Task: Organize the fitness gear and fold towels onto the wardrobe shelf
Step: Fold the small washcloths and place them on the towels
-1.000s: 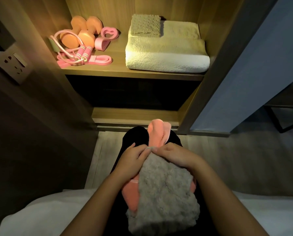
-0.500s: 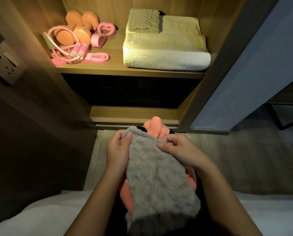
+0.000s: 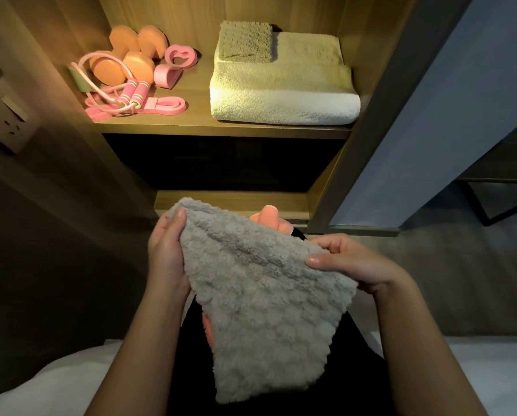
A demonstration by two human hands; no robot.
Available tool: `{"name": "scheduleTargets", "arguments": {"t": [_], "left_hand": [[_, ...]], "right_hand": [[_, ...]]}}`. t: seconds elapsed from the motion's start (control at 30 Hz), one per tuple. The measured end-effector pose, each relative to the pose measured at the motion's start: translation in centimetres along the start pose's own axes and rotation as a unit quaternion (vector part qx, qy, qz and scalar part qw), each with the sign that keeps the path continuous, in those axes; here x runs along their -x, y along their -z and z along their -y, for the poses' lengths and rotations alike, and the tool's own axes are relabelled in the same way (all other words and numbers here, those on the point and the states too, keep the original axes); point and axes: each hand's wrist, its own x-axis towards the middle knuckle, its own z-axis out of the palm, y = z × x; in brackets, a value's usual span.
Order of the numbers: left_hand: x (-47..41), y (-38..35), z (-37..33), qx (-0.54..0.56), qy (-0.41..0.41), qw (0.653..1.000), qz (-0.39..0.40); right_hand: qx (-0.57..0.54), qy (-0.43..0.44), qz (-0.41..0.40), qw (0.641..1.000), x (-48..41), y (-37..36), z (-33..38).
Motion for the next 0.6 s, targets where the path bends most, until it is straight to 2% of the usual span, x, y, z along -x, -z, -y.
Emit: {"name": "scheduleTargets", "arguments": {"t": [0.13,0.2,0.3,0.37,0.6], "left_hand": [[-0.1,0.4,-0.5,-0.023,-0.026,0.999,-0.012],[0.0,0.4,-0.6,-0.035,-0.039,0.999,-0.014],[-0.1,-0.3,-1.1,-0.058,-0.067,0.996,-0.012],[-0.6,-1.1,-2.0,-0.079,-0.094,0.992,-0.004],[-4.3,-6.1,-8.1,-0.134,-0.187,0.973,0.027]], "right_hand": [[0.002,0.004,-0.026,1.0,0.9,0.4,-0.1],[-0.018,0.03,-0.101,0.994,0.7,0.1,0.3],[-0.041,0.08,-0.238,0.967,-0.1,0.0,1.4],[-0.072,0.106,-0.292,0.948,-0.7,0.3,2.9],[-0.12,0.218,-0.346,0.904,-2.6,3.0,11.0]]}}
